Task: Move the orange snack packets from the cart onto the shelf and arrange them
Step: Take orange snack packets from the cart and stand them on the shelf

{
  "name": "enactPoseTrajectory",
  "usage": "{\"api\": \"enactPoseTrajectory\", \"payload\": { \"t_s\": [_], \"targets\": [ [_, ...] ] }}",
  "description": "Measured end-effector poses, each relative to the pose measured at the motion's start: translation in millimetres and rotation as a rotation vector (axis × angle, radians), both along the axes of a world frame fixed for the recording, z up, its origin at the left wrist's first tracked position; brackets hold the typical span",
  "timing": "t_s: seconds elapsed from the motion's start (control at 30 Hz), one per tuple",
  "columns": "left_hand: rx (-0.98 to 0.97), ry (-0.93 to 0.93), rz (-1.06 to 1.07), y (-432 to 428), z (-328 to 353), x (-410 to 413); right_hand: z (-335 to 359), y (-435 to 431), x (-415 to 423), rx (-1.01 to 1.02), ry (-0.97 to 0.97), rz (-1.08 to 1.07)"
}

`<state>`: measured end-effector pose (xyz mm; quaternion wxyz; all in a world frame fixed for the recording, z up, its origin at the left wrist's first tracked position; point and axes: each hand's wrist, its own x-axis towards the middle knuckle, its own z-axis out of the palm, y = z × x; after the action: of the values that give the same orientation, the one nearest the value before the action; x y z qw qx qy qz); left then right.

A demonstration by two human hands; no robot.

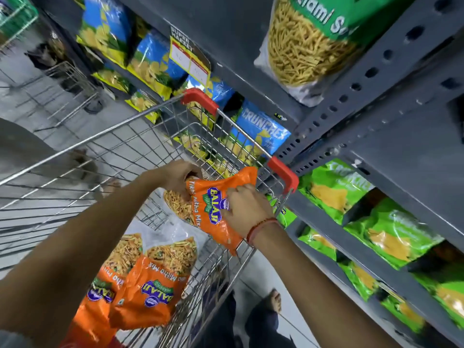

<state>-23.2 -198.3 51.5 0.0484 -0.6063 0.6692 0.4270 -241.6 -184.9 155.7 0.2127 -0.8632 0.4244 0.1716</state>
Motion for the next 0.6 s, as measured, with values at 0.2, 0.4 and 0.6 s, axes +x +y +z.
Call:
{"api": "enactPoseTrajectory", "payload": {
  "t_s": [0.2,0.4,0.6],
  "targets": [
    [-0.127,0.29,0.477,52.5,53.6,15.1,25.8,11.9,-4.6,-0.364,-0.633,0.017],
    [-0.28,0.594,0.96,99.5,125.6,-10.3,50.9,31.1,-28.5,-0.293,-0.953,-0.479],
    [-0.437,0.789,1.283,112.7,178.3,-76.7,68.2,49.9,-40.1,0.348,-0.858,-0.433]
  ]
}}
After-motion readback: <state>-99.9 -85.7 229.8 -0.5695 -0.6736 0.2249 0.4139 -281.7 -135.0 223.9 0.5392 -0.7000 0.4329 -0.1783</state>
